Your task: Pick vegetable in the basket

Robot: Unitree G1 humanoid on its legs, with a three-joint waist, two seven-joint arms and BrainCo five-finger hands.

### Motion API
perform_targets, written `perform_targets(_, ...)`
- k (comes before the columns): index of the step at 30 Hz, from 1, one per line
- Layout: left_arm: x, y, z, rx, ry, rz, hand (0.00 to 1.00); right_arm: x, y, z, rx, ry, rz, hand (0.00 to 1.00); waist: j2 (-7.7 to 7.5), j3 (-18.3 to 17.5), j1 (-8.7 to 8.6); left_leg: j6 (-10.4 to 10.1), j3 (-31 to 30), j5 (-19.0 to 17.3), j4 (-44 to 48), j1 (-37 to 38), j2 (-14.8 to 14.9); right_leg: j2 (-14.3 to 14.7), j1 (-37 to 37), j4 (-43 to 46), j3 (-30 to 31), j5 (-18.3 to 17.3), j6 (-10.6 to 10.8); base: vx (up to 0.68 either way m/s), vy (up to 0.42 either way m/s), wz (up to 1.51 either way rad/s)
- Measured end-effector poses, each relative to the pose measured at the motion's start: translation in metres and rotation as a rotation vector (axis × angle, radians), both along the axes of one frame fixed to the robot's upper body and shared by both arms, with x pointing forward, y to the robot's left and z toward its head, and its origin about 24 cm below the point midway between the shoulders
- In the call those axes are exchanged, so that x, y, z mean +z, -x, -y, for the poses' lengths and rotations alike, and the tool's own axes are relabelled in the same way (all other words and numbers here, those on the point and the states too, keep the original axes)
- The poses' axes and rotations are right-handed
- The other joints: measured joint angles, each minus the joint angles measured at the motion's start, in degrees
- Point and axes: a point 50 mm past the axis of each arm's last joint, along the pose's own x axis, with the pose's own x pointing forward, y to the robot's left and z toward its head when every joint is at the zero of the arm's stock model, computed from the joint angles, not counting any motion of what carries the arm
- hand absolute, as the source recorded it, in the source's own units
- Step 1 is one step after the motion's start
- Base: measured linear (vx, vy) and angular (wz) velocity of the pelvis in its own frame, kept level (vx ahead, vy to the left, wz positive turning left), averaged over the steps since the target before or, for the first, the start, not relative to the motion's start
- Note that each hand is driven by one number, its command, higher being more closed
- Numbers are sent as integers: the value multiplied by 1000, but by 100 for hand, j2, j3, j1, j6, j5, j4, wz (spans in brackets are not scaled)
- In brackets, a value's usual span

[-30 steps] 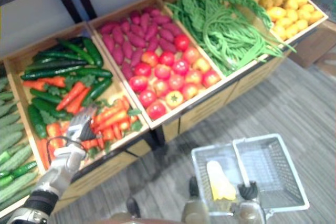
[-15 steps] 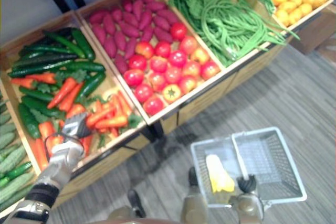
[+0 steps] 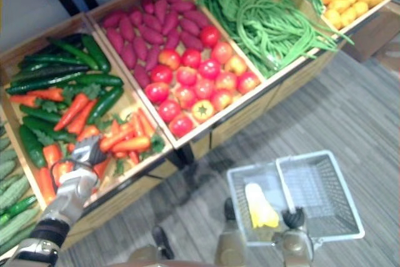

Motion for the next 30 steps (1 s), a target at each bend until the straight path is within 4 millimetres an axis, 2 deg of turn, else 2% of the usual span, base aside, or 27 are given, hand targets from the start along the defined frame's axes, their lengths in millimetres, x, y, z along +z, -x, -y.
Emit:
perform_targets(2,4,-2,2,-9,2,14,100,-1,3,0,-2,0,-8,100,0,-2,0,0,-91,0,11,59,2,-11,111,-5,-74,-1,1,-9,-19,16)
perform_targets(11,61,-9,23,-156,-14,248,100,-3,8,0,19,-7,-32,100,-46,-66,23,18,-436,13,61,114,9,-48,405,-37,-362,-3,0,-36,-19,16)
perform_targets(16,79,-6,31,-247,-30,307,100,-7,19,-1,35,-14,-67,100,-138,-321,24,20,-524,15,47,115,-4,-64,500,-120,-461,1,4,7,-13,8)
perform_targets(21,99,-4,37,-357,-82,347,100,2,13,9,108,23,-71,100,-263,-413,15,23,-527,16,46,119,-49,-108,504,-129,-418,19,29,3,-2,1)
perform_targets(25,103,0,53,-480,-71,338,100,14,6,24,191,78,-85,100,-301,-477,40,23,-446,16,47,172,-72,-120,505,-130,-319,52,42,-8,1,-9)
perform_targets(30,95,7,81,-648,3,272,100,42,-21,41,321,155,-39,100,-301,-508,29,35,-84,-9,34,409,-83,-81,486,-135,77,157,40,-46,-17,-35)
